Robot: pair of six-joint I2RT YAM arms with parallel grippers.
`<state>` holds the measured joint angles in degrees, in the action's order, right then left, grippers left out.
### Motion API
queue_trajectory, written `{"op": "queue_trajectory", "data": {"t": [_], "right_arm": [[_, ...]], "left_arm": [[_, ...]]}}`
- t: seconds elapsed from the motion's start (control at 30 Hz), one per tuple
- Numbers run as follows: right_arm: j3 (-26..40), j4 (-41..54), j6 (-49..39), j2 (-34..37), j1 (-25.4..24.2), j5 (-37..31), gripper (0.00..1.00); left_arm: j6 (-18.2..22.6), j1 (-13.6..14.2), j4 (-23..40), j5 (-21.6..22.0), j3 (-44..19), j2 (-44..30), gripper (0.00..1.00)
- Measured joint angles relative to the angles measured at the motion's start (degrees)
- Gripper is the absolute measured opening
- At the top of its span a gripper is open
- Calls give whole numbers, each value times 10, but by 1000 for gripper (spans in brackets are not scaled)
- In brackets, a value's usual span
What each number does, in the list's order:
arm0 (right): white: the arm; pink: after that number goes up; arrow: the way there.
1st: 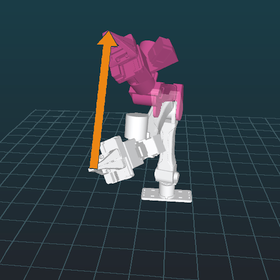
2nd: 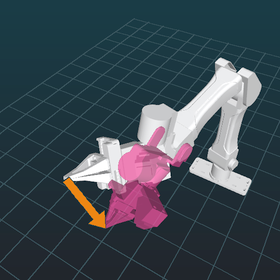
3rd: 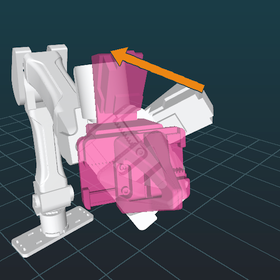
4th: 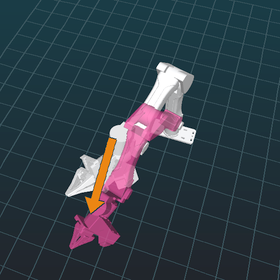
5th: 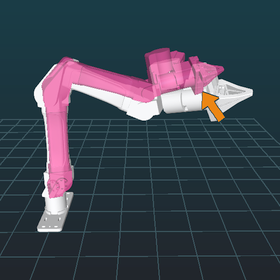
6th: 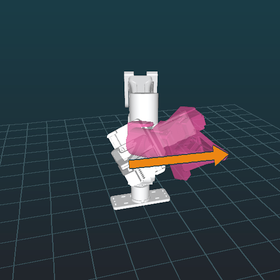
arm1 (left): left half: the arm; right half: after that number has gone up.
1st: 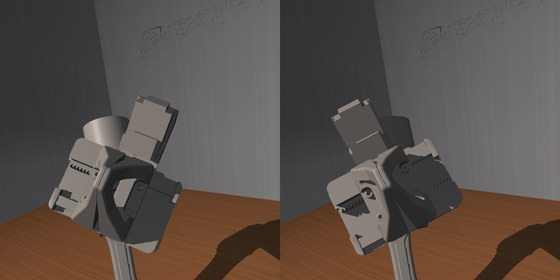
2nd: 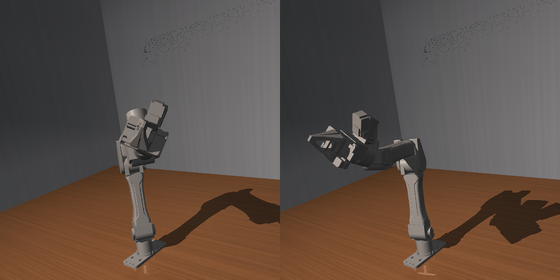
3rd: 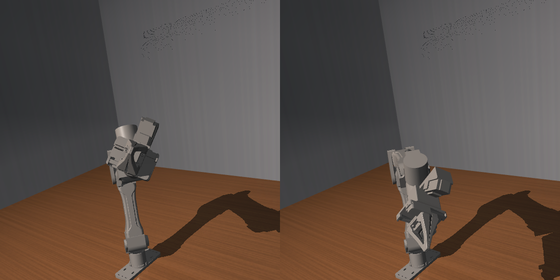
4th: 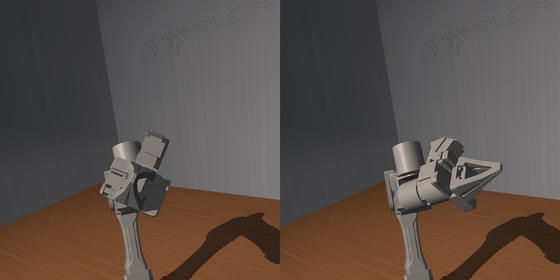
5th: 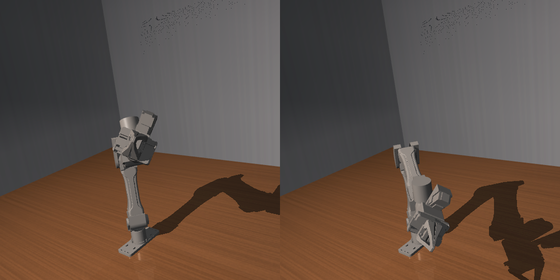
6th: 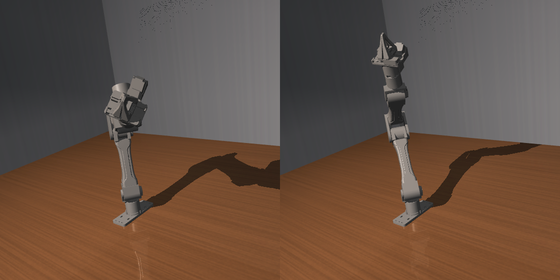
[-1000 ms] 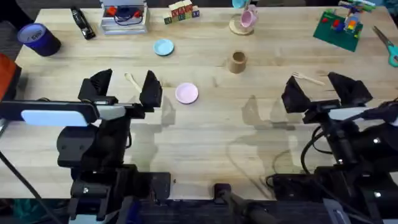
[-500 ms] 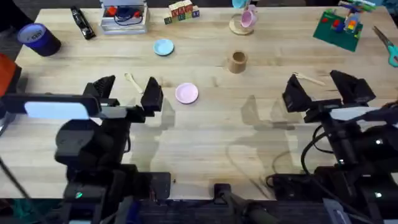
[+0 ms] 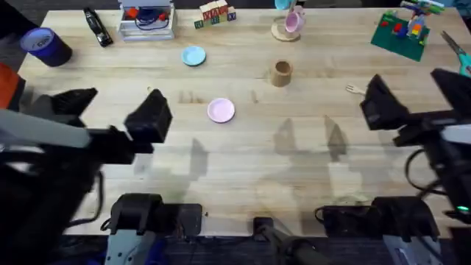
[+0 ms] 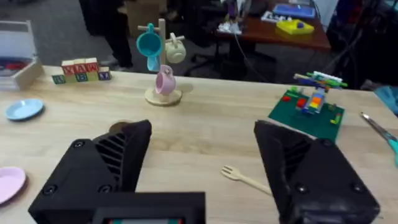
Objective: Pick up a utensil and set it on the pink plate, then put the other utensil in the container.
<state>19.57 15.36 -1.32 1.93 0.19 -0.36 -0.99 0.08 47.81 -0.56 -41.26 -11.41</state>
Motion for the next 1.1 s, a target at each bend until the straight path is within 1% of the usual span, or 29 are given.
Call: {"op": "queue_trajectory", "data": {"t": [0.13,0.27,0.4,0.53,0.63,0.77,0.9,1.1], "right_arm": [[80,61,0,41,0,-11,995],[163,132,0,96,0,-16,995],[236,205,0,162,0,-18,995],[301,269,0,228,0,-18,995],[345,298,0,273,0,-18,995],[405,345,-2,327,0,-18,995],[465,400,-2,379,0,-18,995],[550,476,-2,452,0,-18,996]], "left_arm": [[-10,0,90,0,-119,-92,993],[-14,0,152,4,-221,-184,992],[-14,0,208,4,-304,-272,993],[-16,0,259,4,-369,-350,993],[-16,0,287,4,-404,-399,993],[-16,0,307,4,-432,-447,993],[-16,0,314,4,-437,-476,993],[-16,0,324,4,-438,-489,992]]}}
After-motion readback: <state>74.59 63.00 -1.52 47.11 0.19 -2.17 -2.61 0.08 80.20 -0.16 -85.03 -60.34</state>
